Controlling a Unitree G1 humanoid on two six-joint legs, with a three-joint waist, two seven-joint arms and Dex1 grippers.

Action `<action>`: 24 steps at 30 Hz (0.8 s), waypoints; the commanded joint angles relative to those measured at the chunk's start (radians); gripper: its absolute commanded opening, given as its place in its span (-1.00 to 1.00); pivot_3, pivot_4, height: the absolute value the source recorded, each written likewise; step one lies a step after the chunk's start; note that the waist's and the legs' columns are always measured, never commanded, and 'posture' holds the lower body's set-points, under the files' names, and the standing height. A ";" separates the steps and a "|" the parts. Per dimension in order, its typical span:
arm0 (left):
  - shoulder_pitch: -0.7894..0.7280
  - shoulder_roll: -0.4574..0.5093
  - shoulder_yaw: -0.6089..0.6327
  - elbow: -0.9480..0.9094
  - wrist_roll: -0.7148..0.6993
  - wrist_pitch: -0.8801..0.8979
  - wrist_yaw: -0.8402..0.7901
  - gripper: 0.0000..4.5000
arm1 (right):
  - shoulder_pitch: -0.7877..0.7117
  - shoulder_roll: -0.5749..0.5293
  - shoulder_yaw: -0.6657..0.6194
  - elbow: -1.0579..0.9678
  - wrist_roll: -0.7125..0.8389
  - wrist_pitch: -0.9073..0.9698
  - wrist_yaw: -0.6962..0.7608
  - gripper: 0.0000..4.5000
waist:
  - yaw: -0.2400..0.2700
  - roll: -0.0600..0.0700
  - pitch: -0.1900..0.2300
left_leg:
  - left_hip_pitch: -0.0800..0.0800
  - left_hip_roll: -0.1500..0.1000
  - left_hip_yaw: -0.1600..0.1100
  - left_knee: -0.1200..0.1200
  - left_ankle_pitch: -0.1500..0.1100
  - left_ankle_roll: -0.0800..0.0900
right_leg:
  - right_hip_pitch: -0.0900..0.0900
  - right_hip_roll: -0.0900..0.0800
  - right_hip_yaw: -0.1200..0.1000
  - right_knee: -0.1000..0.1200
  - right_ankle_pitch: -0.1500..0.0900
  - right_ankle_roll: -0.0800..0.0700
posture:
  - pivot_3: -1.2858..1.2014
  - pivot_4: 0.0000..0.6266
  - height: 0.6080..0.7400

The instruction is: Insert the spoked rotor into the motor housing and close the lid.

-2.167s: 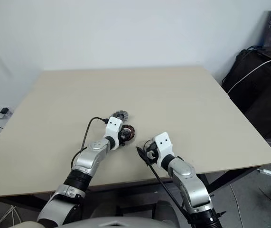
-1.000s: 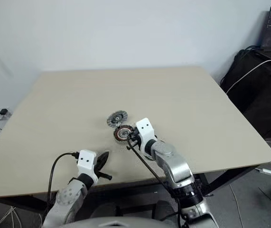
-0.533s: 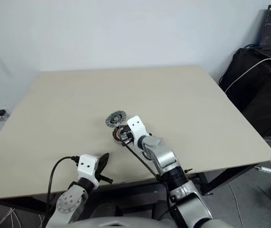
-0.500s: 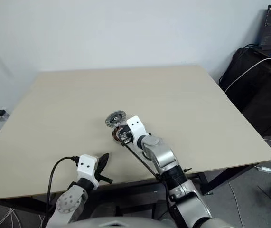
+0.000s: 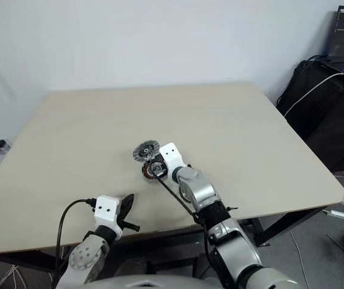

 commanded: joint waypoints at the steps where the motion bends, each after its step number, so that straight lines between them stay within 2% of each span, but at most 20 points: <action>1: -0.011 -0.006 -0.001 -0.044 -0.008 -0.005 0.004 -1.00 | -0.040 0.015 -0.019 0.023 -0.012 -0.042 -0.010 -0.99 | 0.000 0.000 0.000 | 0.000 0.000 0.000 0.000 0.000 0.000 | 0.000 0.000 0.000 0.000 0.000 0.000 | 0.03 -1.00 1.00; 9: -0.008 -0.008 0.004 -0.040 -0.007 -0.015 0.006 -1.00 | -0.067 0.036 -0.019 0.086 -0.028 -0.073 -0.005 -0.99 | -0.002 0.000 0.000 | 0.000 0.000 0.000 0.000 0.000 0.000 | 0.000 0.000 0.000 0.000 0.000 0.000 | 0.03 -1.00 1.00; 24: -0.022 -0.003 0.020 0.040 -0.016 -0.069 -0.010 -1.00 | -0.059 0.049 -0.016 0.079 -0.038 -0.087 0.012 -0.99 | -0.002 0.000 0.000 | 0.000 0.000 0.000 -0.001 0.000 0.000 | -0.001 0.000 0.000 0.000 0.000 0.000 | 0.03 -1.00 1.00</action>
